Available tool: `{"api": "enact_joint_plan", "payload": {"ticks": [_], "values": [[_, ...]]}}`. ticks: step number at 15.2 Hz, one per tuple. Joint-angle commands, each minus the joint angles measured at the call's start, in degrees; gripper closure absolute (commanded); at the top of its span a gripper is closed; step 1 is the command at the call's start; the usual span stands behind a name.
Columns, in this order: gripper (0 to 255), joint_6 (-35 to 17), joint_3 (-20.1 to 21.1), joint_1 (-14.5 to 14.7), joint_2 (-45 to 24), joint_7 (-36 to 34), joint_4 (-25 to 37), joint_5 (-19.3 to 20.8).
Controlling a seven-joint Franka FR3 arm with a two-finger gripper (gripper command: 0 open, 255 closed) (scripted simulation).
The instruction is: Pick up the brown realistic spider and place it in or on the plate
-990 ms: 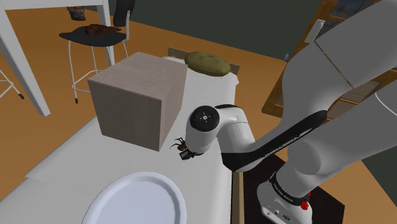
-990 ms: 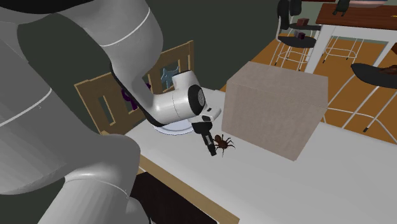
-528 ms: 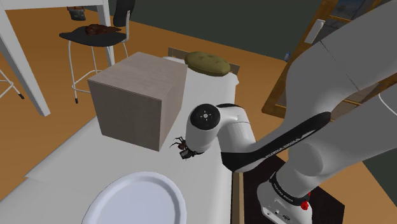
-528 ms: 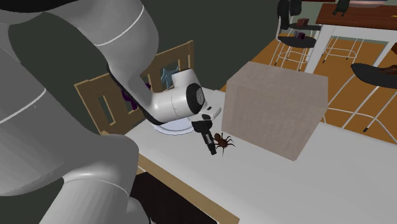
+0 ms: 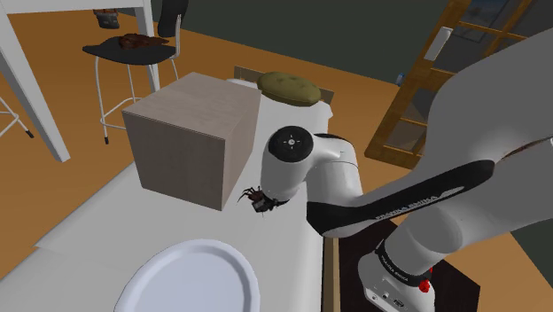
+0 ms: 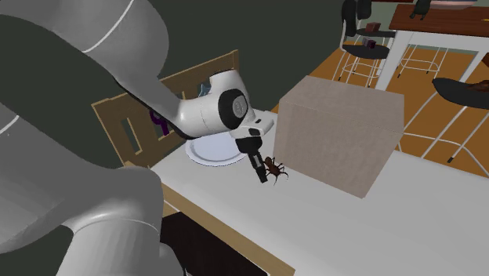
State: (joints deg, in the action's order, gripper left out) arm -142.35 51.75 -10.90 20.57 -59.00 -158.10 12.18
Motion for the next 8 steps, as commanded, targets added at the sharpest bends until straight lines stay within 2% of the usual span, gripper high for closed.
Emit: {"api": "enact_joint_plan", "payload": {"ticks": [1, 6, 7, 8], "values": [[255, 1.8, -2.1, 2.1, 2.0, 2.3, 0.2, -2.1], [255, 6.2, -5.6, 5.6, 5.8, 6.2, 1.3, -5.4], [255, 6.6, -5.9, 5.8, 6.2, 6.5, 1.4, -5.7], [255, 7.4, -4.4, 6.0, 5.4, 4.9, 2.6, -5.7]]}}
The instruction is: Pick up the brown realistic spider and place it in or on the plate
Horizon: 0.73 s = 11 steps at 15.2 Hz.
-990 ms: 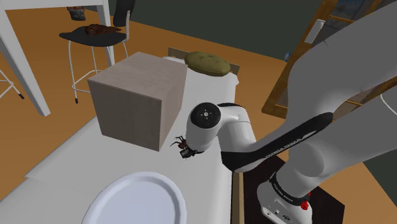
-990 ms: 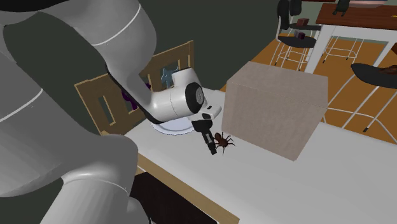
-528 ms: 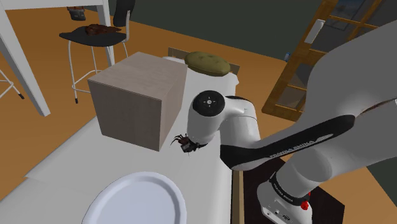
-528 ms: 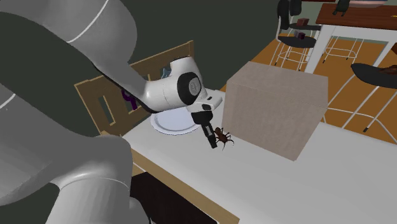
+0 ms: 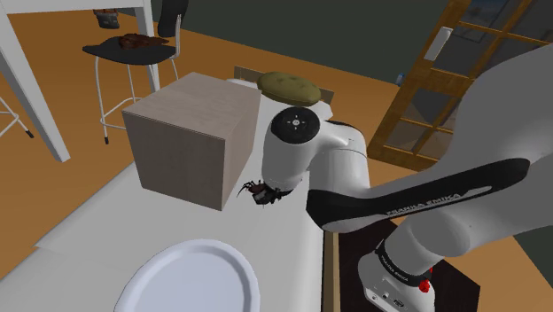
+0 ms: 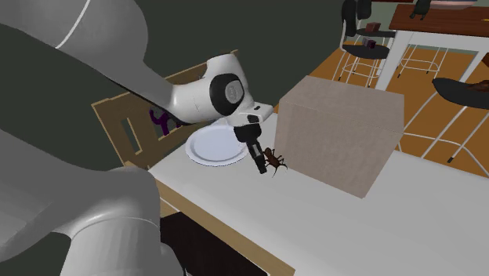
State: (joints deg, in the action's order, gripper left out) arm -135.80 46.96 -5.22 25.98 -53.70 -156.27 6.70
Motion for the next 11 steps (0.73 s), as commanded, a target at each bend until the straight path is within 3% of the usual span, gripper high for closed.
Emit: {"api": "enact_joint_plan", "payload": {"ticks": [1, 6, 11], "values": [[255, 1.7, 2.0, 0.3, -0.9, -2.1, 2.0, -0.3], [255, 5.8, 10.7, -1.5, -6.6, -10.9, 9.2, 1.5], [255, 11.0, 22.7, -7.4, -16.2, -22.6, 18.0, 8.5]]}}
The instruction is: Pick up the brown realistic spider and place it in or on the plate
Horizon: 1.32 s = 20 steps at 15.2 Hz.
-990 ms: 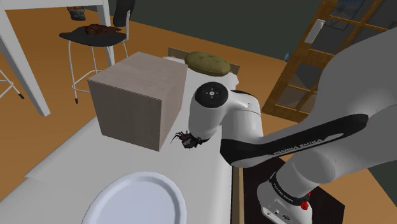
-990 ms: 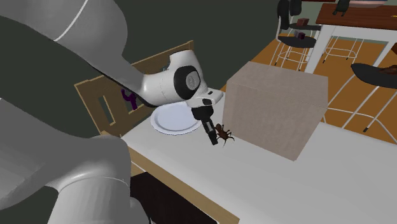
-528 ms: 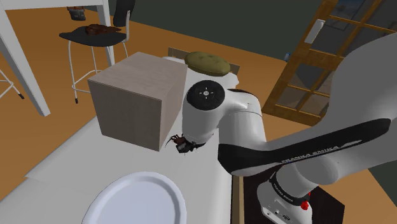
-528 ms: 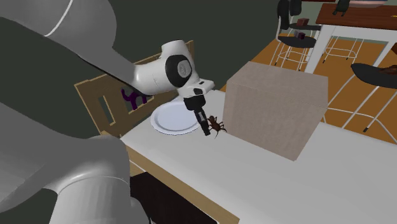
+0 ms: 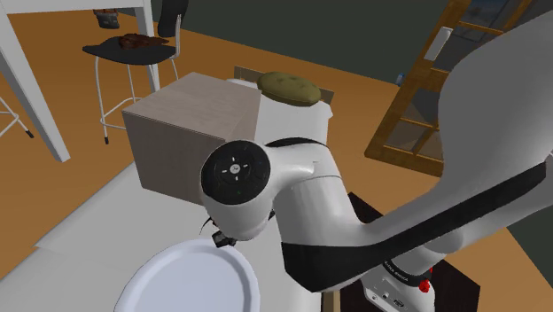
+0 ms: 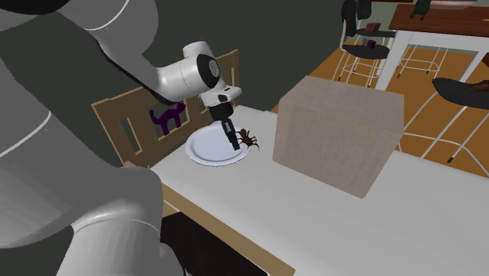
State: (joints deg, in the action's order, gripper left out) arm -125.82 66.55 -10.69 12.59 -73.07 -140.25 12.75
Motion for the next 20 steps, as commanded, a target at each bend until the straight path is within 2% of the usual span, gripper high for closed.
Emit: {"api": "enact_joint_plan", "payload": {"ticks": [1, 2, 3, 4, 6, 10, 20], "values": [[255, 2.6, 6.4, -4.0, -6.2, -6.7, 4.0, 5.5], [255, 4.9, 10.1, -6.0, -11.4, -11.5, 6.2, 10.5], [255, 8.7, 11.5, -5.4, -19.0, -17.8, 8.8, 17.6], [255, 12.2, 10.4, -2.1, -25.0, -22.3, 11.4, 22.5], [255, 15.6, 4.1, 7.5, -29.7, -25.7, 15.9, 25.1], [255, 22.5, -2.6, 21.0, -39.1, -31.1, 26.1, 29.6], [255, 18.8, -7.3, 24.7, -44.4, -35.3, 24.7, 34.7]]}}
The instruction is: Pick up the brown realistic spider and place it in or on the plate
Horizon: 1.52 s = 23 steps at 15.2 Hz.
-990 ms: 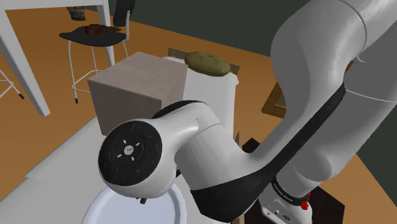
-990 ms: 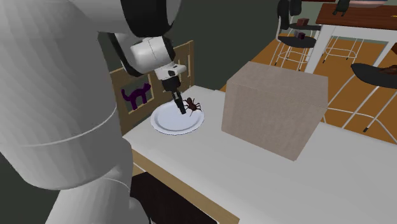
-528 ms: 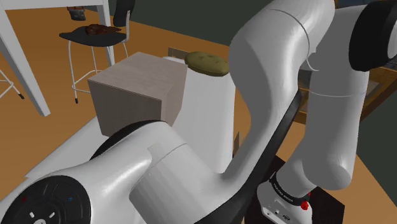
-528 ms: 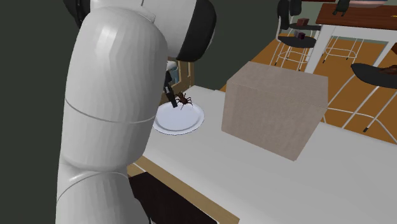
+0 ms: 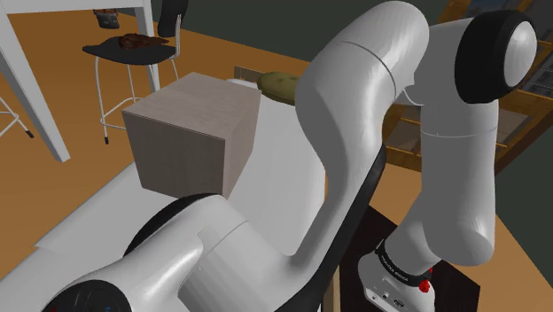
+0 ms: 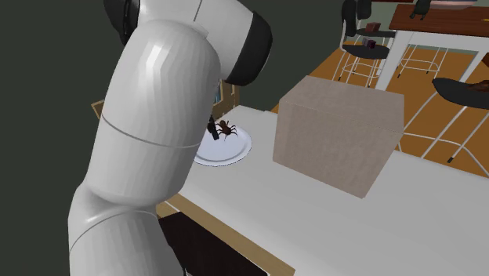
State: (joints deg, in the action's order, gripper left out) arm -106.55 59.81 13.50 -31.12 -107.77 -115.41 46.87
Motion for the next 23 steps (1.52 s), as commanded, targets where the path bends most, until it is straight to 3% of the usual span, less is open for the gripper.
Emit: {"api": "enact_joint_plan", "payload": {"ticks": [1, 11, 12, 17, 21, 23], "values": [[255, -0.8, -1.0, 0.9, -1.2, -1.0, -0.2, 1.1], [255, -1.5, -2.0, 1.6, -2.3, -1.8, -0.3, 2.2], [0, -1.5, -2.0, 1.6, -2.3, -1.8, -0.3, 2.2], [0, -1.5, -2.0, 1.6, -2.3, -1.8, -0.3, 2.2], [0, 3.3, 1.1, 1.9, 0.3, 0.2, 3.2, -1.9], [0, 3.3, 1.1, 1.9, 0.3, 0.3, 3.2, -1.9]]}}
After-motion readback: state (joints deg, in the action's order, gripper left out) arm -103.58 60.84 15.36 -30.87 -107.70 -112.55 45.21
